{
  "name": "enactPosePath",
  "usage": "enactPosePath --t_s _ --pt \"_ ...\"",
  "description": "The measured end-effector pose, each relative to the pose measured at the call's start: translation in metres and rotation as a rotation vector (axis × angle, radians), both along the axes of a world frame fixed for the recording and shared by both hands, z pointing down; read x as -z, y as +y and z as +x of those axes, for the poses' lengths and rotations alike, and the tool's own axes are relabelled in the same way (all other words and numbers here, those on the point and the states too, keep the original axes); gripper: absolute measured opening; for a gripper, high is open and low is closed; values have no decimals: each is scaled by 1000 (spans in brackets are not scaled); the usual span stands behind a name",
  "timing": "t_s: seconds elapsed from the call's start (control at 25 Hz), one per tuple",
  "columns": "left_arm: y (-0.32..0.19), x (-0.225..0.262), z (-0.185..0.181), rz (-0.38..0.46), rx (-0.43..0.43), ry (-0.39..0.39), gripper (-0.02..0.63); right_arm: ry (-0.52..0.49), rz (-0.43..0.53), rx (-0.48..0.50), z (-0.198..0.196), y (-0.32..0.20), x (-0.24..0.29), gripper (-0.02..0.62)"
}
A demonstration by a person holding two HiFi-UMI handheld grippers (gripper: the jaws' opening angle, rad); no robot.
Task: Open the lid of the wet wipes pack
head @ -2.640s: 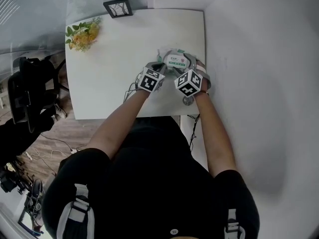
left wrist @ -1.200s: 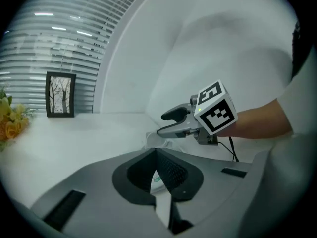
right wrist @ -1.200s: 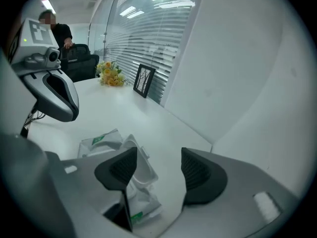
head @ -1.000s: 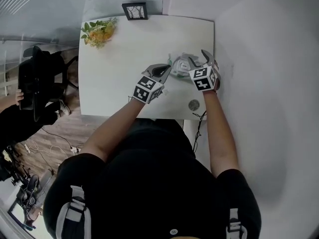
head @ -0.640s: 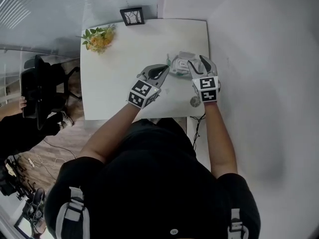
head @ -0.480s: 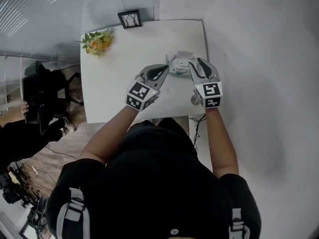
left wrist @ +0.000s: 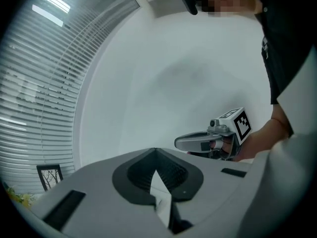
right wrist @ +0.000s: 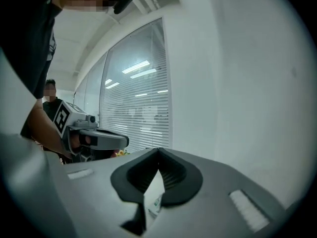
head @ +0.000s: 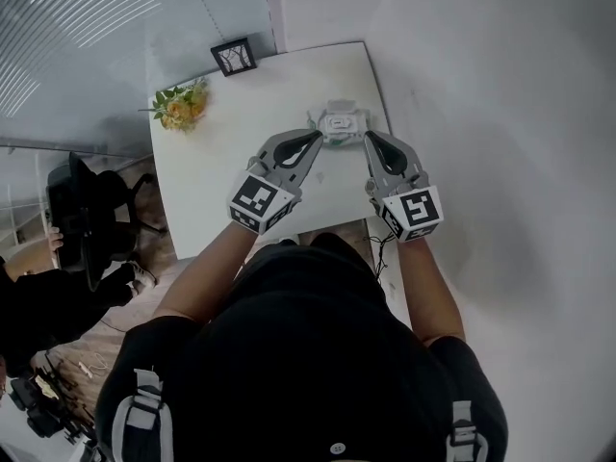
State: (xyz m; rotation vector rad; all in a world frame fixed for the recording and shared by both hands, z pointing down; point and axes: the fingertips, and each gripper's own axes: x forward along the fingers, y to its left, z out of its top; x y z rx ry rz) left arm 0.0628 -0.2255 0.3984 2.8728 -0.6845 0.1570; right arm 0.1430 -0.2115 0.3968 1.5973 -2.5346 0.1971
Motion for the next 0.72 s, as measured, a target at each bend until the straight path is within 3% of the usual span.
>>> enactPosePath --t_s 0.72 --pt "25 65 -11 88 -44 90 0 -20 144 0 -19 42 73 11"
